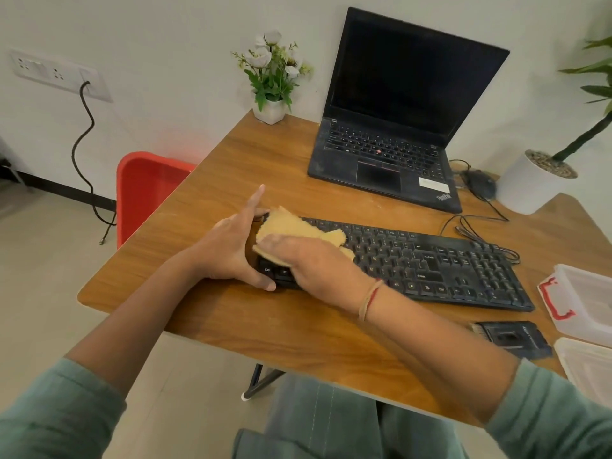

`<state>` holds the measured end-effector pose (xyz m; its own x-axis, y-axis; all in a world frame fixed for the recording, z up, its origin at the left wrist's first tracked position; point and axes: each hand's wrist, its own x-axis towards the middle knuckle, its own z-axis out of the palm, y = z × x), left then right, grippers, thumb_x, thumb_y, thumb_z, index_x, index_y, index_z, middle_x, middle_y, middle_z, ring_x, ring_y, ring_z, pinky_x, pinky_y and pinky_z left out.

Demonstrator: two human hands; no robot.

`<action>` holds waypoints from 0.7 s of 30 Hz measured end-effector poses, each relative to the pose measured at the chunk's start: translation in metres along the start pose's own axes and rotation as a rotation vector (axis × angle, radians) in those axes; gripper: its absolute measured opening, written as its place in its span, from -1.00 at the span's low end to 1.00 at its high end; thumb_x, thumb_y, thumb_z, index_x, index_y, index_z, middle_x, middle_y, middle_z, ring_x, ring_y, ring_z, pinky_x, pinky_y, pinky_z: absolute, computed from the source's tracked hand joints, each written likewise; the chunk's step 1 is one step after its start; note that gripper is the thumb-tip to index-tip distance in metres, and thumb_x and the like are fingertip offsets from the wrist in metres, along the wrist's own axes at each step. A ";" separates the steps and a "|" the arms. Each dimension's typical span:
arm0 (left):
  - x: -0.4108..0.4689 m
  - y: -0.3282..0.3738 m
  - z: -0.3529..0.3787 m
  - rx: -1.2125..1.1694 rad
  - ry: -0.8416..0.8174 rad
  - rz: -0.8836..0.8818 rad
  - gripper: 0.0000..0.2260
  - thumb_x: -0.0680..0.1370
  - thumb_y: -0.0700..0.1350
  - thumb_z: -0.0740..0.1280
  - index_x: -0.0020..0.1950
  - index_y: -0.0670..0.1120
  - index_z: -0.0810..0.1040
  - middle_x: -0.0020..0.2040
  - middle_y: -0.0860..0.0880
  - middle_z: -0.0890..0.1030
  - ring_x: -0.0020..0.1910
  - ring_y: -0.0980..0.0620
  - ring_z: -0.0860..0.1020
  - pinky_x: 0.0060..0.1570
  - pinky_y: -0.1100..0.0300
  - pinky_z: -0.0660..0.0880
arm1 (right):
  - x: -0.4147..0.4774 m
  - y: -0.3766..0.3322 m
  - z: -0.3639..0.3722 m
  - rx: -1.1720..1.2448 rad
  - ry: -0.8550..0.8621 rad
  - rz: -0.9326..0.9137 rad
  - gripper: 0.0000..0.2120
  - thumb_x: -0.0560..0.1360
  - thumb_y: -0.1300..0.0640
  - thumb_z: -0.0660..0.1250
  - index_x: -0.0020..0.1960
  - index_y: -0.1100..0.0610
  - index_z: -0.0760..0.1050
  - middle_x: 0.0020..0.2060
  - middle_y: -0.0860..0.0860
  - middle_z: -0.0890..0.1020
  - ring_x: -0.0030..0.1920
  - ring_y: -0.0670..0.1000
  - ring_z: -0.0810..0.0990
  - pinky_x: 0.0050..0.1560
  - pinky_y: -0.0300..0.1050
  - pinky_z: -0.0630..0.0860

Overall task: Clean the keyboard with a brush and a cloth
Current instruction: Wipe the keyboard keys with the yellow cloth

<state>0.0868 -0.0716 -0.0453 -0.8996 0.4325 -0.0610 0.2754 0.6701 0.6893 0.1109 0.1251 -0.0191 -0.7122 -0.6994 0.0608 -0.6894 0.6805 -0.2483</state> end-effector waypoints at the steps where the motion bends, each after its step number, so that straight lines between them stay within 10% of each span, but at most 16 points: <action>1: 0.000 0.000 0.000 -0.003 -0.002 0.003 0.38 0.03 0.37 0.54 0.51 0.17 -0.41 0.53 0.05 0.19 0.48 0.01 0.16 0.41 0.10 0.07 | -0.001 -0.002 0.002 -0.014 -0.003 -0.029 -0.48 0.56 0.34 0.13 0.49 0.06 0.26 0.43 -0.02 0.37 0.43 -0.03 0.32 0.39 -0.12 0.27; 21: 0.001 0.001 0.000 0.008 0.010 0.001 0.34 0.03 0.38 0.52 0.40 0.30 -0.49 0.54 0.01 0.17 0.49 -0.03 0.18 0.49 -0.09 0.11 | 0.032 0.027 -0.009 -0.052 0.035 0.058 -0.50 0.54 0.35 0.14 0.43 0.03 0.36 0.41 0.01 0.40 0.44 0.03 0.33 0.39 0.04 0.32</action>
<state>0.0865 -0.0707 -0.0444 -0.9028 0.4267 -0.0533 0.2785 0.6746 0.6836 0.0680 0.1229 -0.0148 -0.7549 -0.6507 0.0816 -0.6519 0.7311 -0.2014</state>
